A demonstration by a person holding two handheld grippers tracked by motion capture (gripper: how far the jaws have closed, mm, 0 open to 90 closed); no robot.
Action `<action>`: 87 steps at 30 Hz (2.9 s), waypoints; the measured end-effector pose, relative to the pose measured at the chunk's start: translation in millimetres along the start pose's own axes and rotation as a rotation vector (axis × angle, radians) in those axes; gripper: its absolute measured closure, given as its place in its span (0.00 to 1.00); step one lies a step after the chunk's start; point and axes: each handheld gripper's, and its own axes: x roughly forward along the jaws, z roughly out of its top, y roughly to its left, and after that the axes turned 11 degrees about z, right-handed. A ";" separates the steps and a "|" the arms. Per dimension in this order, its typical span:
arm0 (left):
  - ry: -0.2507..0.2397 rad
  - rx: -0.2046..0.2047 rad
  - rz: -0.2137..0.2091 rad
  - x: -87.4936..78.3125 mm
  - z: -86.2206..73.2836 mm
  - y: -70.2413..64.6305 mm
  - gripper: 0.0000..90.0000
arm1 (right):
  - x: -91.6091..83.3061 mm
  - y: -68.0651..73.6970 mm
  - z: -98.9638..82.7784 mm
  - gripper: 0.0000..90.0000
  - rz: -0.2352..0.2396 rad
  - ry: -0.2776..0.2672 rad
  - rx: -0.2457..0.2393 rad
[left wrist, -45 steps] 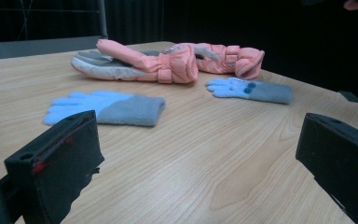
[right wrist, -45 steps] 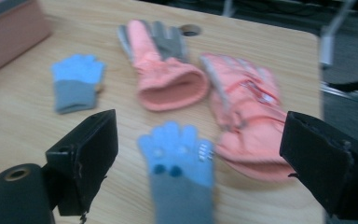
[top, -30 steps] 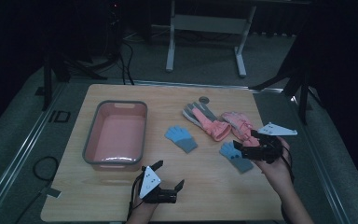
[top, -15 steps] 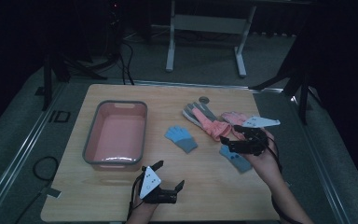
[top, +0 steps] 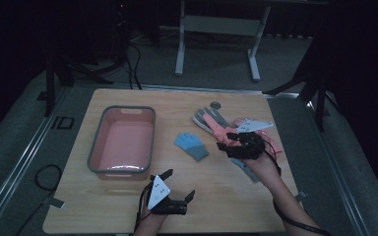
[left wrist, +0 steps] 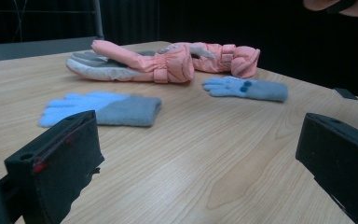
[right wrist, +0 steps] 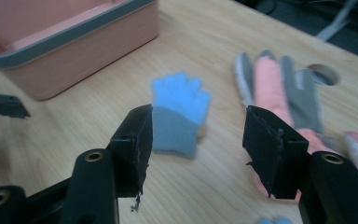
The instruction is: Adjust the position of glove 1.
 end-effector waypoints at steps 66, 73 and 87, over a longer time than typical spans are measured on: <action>-0.004 -0.010 -0.013 -0.2 -0.2 0.6 0.00 | 164.7 -25.7 -16.3 0.94 0.048 0.145 0.022; -0.009 -0.013 -0.004 -1.1 -0.6 0.7 0.00 | 137.1 -9.6 -5.0 0.96 -0.068 0.107 0.159; -0.015 -0.006 0.001 -1.9 -0.8 0.0 0.00 | 77.7 43.2 -29.2 0.97 -0.278 0.049 0.354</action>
